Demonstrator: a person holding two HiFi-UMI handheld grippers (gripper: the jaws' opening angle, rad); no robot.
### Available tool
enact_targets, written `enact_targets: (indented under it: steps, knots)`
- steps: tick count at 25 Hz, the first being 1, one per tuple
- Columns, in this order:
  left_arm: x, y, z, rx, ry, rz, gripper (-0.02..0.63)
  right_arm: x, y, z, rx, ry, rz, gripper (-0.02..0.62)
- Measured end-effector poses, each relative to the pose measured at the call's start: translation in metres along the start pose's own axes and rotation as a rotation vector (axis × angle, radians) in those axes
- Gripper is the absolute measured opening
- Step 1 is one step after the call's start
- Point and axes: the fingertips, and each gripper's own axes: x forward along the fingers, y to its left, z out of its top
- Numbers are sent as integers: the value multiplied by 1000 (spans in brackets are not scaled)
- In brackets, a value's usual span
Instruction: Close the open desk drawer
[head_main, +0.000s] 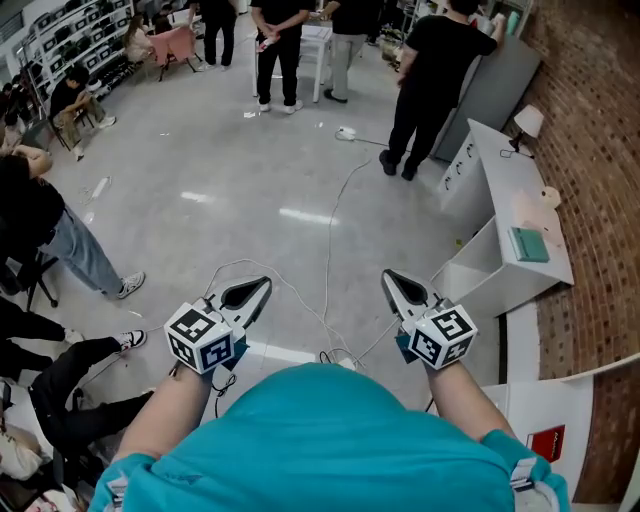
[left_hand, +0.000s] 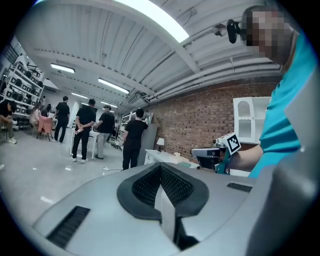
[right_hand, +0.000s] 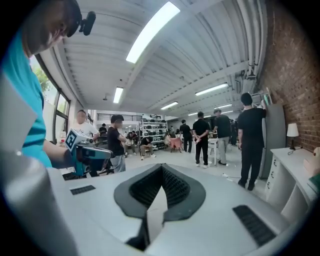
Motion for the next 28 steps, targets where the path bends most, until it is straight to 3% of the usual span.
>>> enact_targets:
  steps: [5, 28]
  knots:
    - [-5, -5, 21, 15, -50, 0, 15, -5, 10, 32, -23, -60, 33, 21]
    - [-2, -30, 41, 16, -74, -76, 15, -24, 22, 30, -51, -21, 40, 20]
